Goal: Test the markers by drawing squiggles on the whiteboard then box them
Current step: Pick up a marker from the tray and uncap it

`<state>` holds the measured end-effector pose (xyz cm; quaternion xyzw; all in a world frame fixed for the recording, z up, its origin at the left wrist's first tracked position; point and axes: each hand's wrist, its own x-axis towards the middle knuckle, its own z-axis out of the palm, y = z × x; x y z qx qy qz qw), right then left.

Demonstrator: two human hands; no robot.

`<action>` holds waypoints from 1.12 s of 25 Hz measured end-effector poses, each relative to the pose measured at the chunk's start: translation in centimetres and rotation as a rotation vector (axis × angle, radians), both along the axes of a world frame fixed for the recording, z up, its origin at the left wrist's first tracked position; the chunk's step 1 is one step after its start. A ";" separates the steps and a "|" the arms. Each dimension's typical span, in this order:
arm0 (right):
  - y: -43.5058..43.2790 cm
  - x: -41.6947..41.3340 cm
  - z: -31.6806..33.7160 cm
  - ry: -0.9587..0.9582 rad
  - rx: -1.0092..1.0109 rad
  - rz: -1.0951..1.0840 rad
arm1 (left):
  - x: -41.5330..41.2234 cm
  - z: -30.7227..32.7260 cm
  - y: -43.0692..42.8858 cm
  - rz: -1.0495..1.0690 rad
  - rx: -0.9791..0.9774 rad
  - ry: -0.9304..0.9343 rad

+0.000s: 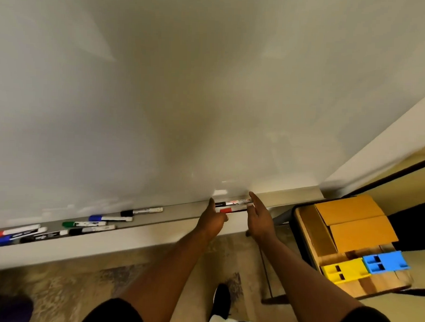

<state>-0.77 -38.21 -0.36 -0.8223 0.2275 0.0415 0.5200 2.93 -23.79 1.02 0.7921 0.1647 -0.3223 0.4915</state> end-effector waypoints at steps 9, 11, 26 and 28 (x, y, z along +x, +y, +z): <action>-3.2 1.6 -2.0 0.069 -0.050 0.049 | 1.7 -1.7 -3.3 0.012 0.051 0.032; -3.7 1.5 -1.8 0.083 -0.082 0.066 | 1.6 -2.0 -3.0 0.020 0.033 0.013; -4.6 2.3 -2.2 0.154 -0.167 0.123 | 1.0 -2.8 -3.4 0.084 0.045 -0.040; -4.2 2.5 -3.1 0.147 -0.154 0.128 | 1.0 -2.2 -3.0 0.131 0.008 -0.048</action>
